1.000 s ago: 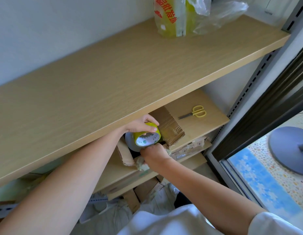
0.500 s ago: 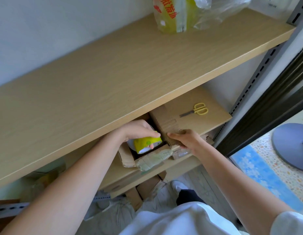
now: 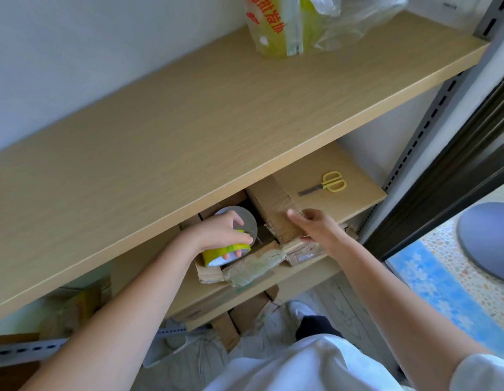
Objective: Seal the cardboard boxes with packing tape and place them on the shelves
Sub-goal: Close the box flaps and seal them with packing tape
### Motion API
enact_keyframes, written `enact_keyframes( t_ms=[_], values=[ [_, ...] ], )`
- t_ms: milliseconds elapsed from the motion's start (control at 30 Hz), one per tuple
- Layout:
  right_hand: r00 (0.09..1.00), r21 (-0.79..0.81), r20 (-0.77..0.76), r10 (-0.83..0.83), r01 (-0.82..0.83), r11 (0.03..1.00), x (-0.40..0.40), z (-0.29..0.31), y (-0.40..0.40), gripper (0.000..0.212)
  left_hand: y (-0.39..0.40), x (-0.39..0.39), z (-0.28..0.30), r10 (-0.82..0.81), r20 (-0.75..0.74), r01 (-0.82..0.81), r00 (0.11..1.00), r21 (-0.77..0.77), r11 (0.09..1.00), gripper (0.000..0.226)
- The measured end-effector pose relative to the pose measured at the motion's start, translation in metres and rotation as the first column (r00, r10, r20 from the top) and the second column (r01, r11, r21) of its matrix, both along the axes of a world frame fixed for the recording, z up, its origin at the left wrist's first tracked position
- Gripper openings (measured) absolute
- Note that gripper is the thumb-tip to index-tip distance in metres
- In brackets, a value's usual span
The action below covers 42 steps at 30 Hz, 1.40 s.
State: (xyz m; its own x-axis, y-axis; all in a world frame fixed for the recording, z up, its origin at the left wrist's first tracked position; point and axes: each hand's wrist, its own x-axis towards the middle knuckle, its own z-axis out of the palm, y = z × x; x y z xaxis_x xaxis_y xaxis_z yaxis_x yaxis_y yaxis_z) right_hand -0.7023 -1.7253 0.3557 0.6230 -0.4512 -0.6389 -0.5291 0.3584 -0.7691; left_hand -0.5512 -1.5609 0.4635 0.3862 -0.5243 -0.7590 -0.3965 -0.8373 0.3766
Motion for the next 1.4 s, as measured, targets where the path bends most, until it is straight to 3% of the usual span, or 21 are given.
enact_keyframes(
  t_ms=[67,100,167,200,300,367,467,533,667,733,833,933,1000,1067,1200,1400],
  values=[
    [0.997,-0.137,-0.005,-0.083,0.081,0.987,-0.004,-0.001,-0.017,0.041,-0.002,0.002,-0.001,-0.02,-0.004,0.02,1.0,0.009,1.0,0.044],
    [0.992,-0.329,-0.041,-0.118,0.099,0.939,-0.004,-0.007,-0.029,0.038,-0.003,0.003,-0.001,-0.031,-0.008,0.031,0.999,0.011,0.999,0.041],
    [0.98,-0.711,-0.166,-0.113,-0.039,0.702,0.0,-0.024,-0.058,0.027,-0.007,0.001,0.002,-0.037,-0.009,0.037,0.999,-0.001,0.999,0.036],
    [0.968,-0.783,-0.239,-0.081,-0.143,0.605,0.003,-0.033,-0.073,0.027,-0.009,0.0,0.003,-0.031,-0.01,0.031,0.999,-0.008,0.999,0.035],
    [0.889,-0.767,-0.455,0.054,-0.422,0.483,0.011,-0.051,-0.104,0.061,-0.012,-0.002,0.003,-0.026,-0.021,0.026,0.999,0.013,1.0,0.034],
    [0.825,-0.734,-0.548,0.138,-0.553,0.393,0.018,-0.054,-0.118,0.067,-0.014,0.0,0.001,-0.004,-0.011,0.005,1.0,0.046,0.999,0.032],
    [0.769,-0.722,-0.621,0.153,-0.637,0.271,0.032,-0.056,-0.134,0.042,-0.013,0.003,-0.003,0.026,0.013,-0.026,1.0,0.067,0.997,0.032],
    [0.75,-0.706,-0.642,0.157,-0.658,0.262,0.04,-0.055,-0.14,0.022,-0.012,0.003,-0.005,0.029,-0.002,-0.029,1.0,0.075,0.997,0.029],
    [0.688,-0.632,-0.703,0.183,-0.721,0.283,0.041,-0.041,-0.137,0.02,-0.011,0.004,-0.009,0.017,-0.055,-0.012,0.998,0.094,0.995,0.025],
    [0.768,-0.646,-0.618,0.17,-0.618,0.448,0.022,-0.028,-0.132,0.017,-0.012,0.004,-0.009,0.012,-0.056,-0.006,0.998,0.1,0.995,0.023],
    [0.92,-0.584,-0.362,0.151,-0.35,0.733,-0.027,-0.004,-0.106,0.034,-0.014,0.007,-0.008,-0.008,-0.022,0.01,1.0,0.101,0.995,0.025],
    [0.986,-0.212,-0.064,0.156,-0.166,0.963,-0.078,0.024,-0.049,0.051,-0.015,0.009,-0.008,-0.036,0.01,0.034,0.999,0.105,0.994,0.032],
    [0.974,0.006,0.067,0.216,-0.217,0.976,-0.1,0.033,-0.007,0.063,-0.016,0.01,-0.008,-0.052,0.028,0.049,0.998,0.111,0.993,0.036],
    [0.938,0.127,0.155,0.311,-0.331,0.935,-0.108,0.038,0.029,0.061,-0.016,0.01,-0.006,-0.068,0.038,0.063,0.997,0.123,0.99,0.035],
    [0.901,0.093,0.108,0.421,-0.431,0.898,-0.088,0.04,0.072,0.063,-0.017,0.01,-0.004,-0.116,0.074,0.106,0.99,0.126,0.986,0.032],
    [0.915,0.075,0.021,0.402,-0.403,0.912,-0.053,0.04,0.091,0.066,-0.012,0.01,-0.006,-0.153,0.08,0.142,0.985,0.125,0.982,0.035]
  ],
)
